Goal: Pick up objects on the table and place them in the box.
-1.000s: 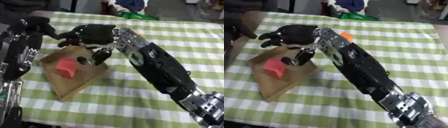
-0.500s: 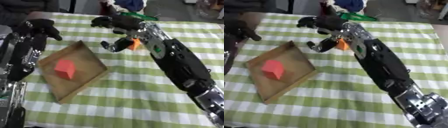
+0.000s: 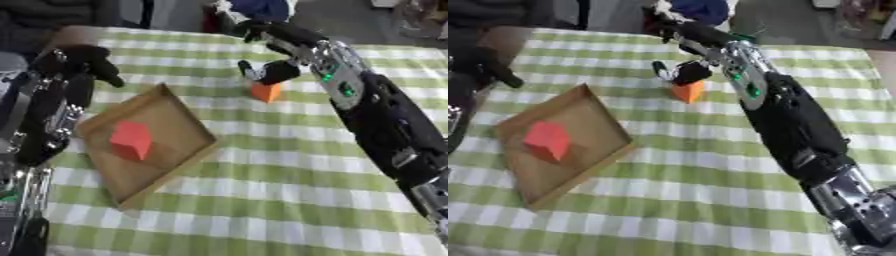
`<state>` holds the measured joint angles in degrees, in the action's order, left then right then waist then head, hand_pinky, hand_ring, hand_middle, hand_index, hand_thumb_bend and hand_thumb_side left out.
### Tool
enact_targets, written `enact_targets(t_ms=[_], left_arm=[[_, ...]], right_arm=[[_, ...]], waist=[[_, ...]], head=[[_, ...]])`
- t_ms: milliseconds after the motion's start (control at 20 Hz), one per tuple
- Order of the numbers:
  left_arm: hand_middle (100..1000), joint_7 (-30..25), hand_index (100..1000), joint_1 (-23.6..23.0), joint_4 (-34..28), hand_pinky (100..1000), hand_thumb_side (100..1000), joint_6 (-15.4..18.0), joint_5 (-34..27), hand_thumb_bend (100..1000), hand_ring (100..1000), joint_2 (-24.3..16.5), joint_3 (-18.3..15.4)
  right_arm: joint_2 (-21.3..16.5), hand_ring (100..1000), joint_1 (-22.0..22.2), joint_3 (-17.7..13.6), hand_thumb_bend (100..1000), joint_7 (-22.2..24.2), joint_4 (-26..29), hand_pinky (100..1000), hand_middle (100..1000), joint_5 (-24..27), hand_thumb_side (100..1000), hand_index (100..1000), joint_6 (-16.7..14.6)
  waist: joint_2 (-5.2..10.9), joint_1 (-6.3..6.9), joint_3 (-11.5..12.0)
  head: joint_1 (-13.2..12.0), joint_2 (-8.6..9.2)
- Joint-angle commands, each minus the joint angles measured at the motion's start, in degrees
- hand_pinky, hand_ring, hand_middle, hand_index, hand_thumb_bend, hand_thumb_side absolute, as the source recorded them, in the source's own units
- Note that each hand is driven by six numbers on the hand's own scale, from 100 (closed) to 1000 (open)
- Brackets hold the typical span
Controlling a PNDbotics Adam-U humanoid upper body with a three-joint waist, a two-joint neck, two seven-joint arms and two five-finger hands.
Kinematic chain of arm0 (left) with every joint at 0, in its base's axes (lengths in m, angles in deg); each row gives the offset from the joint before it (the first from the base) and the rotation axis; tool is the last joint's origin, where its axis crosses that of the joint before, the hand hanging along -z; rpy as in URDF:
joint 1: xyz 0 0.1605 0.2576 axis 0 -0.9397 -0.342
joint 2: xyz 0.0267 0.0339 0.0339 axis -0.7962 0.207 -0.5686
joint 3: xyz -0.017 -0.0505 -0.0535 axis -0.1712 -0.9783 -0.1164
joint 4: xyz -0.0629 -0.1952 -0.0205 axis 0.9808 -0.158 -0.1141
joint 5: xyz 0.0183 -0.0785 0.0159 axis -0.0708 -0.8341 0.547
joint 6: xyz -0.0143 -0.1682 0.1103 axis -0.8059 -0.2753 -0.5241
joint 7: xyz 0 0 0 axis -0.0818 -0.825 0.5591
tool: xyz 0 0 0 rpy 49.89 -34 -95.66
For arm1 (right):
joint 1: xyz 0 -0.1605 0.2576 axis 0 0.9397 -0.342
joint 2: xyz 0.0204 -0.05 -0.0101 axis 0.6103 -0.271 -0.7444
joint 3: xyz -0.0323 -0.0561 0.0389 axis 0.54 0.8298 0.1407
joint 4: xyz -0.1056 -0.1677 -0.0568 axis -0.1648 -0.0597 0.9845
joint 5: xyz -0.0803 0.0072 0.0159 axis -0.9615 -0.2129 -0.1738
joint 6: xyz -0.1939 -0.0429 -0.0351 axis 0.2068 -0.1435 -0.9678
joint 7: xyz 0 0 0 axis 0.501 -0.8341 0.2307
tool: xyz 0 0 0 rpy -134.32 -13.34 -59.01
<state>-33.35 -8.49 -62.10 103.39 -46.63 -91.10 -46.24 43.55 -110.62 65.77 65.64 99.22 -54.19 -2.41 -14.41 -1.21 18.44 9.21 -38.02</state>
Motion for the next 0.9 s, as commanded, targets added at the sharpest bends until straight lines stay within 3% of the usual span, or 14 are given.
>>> enact_targets(t_ms=[50, 350, 900], left_arm=[[561, 0.12, 763, 0.58, -0.53, 640, 605, 0.2, 0.15, 209, 569, -1.13, -0.41], [560, 0.12, 763, 0.5, -0.39, 639, 607, 0.22, 0.21, 208, 569, -1.25, -0.49], [560, 0.16, 763, 0.45, -0.16, 639, 609, 0.33, 0.4, 207, 569, -1.27, -0.56]], right_arm=[[-1.78, 828, -1.54, -1.32, 100, -1.64, -0.92, 888, 940, 0.64, 512, 1000, 1.2], [-2.09, 825, -1.28, -2.43, 100, -4.04, -4.04, 882, 923, -0.28, 607, 1000, 4.43], [-1.36, 828, -0.91, -2.24, 100, -3.4, -6.25, 866, 905, -8.21, 664, 1000, 10.09]], waist=[[0.86, 0.29, -0.02], [0.66, 0.4, -0.38], [0.65, 0.67, -0.76]], head=[[-0.1, 1.02], [-0.15, 1.08], [-0.09, 0.68]])
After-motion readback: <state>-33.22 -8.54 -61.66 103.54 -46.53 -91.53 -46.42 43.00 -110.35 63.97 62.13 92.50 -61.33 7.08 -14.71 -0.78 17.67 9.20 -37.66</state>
